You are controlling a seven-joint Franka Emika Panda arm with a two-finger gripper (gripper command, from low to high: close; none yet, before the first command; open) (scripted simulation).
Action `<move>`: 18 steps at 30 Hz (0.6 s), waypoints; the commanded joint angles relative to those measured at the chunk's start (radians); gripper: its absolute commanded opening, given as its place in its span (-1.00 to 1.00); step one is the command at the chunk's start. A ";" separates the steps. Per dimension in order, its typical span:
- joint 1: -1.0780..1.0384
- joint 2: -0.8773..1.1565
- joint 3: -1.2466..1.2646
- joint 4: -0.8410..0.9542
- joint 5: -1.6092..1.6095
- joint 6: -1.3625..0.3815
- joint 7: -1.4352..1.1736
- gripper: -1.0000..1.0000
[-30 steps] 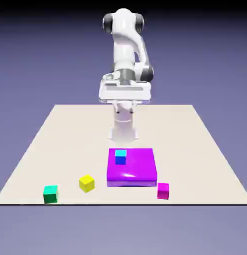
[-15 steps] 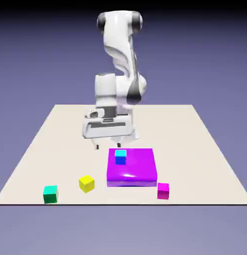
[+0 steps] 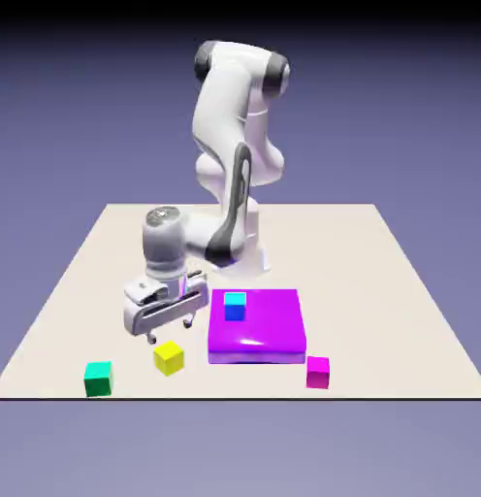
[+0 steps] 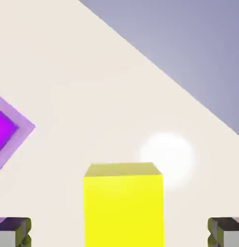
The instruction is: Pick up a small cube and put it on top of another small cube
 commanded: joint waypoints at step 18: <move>0.160 -0.023 0.076 0.057 -0.082 -0.059 0.064 -1.00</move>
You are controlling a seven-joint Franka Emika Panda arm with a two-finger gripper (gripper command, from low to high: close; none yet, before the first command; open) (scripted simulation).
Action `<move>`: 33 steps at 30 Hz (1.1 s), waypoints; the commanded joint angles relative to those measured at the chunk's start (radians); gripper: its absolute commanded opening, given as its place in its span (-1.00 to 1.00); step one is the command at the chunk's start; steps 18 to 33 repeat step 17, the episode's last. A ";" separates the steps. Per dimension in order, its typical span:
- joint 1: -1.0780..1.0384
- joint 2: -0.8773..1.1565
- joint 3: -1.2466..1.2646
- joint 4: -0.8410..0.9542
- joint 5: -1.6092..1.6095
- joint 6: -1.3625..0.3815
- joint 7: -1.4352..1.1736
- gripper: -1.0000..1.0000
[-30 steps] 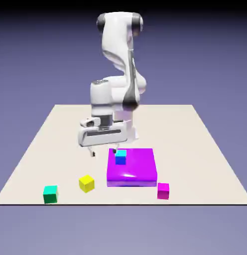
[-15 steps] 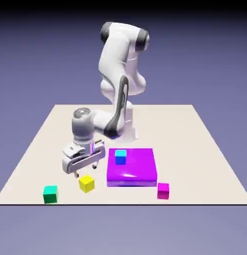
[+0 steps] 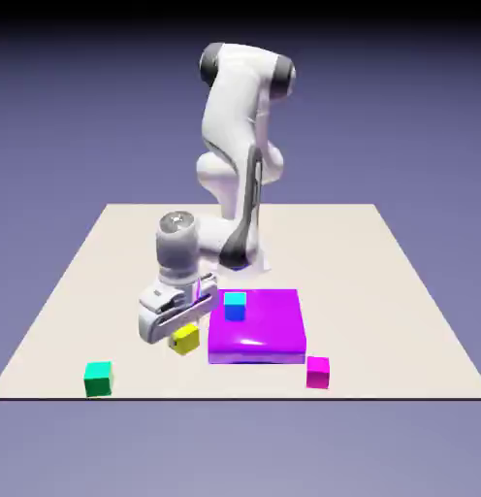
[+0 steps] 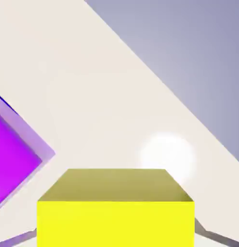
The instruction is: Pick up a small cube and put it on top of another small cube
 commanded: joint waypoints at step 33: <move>0.225 0.088 0.194 0.105 -0.062 0.015 0.056 1.00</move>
